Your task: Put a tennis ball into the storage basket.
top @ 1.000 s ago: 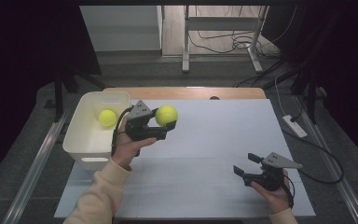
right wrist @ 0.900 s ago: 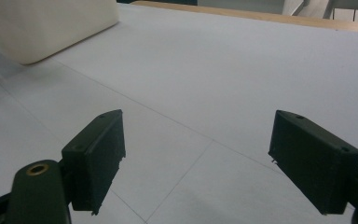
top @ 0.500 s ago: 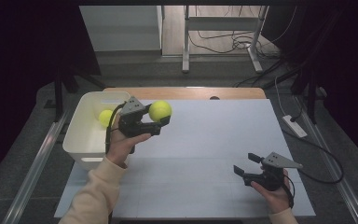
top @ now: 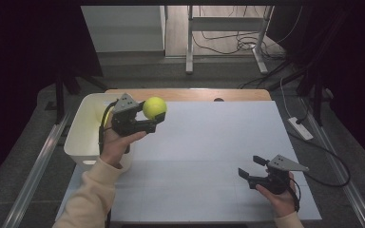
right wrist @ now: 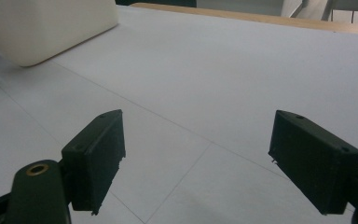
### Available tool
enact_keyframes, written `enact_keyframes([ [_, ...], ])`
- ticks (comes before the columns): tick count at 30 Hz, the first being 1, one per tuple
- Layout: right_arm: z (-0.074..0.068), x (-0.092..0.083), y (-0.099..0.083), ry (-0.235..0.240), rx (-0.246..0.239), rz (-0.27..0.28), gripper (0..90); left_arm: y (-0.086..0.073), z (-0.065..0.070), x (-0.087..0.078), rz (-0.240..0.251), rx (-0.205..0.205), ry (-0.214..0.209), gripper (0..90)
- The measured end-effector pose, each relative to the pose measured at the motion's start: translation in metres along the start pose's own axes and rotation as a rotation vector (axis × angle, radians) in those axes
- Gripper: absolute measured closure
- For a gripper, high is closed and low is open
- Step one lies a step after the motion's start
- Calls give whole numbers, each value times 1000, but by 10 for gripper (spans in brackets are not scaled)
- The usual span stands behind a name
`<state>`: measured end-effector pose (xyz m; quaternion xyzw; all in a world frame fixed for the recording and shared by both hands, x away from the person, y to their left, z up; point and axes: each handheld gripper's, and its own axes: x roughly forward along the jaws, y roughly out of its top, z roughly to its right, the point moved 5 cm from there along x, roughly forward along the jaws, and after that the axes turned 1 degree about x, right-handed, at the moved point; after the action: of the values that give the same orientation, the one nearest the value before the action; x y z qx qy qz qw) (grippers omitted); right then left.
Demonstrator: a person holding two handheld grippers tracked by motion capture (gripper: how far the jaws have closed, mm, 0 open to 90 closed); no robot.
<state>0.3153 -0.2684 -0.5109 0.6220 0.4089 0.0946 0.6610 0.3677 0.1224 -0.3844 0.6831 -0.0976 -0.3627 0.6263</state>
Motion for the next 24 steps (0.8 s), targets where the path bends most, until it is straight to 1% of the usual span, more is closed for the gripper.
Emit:
enact_keyframes([
  [5, 0, 0, 0, -1, 0, 0, 180, 0, -10, -7, 3, -16, 24, 269],
  [16, 0, 0, 0, -2, -2, -4, 181, -4, -24, -13, 3, -39, 58, 269],
  [21, 0, 0, 0, -2, -4, -2, 180, -7, -34, -15, -8, -57, 84, 269],
  [22, 0, 0, 0, -2, -4, -2, 180, -7, -34, -15, -8, -57, 84, 269],
  [24, 0, 0, 0, -3, -3, -4, 181, -9, -40, -17, -13, -67, 97, 269],
])
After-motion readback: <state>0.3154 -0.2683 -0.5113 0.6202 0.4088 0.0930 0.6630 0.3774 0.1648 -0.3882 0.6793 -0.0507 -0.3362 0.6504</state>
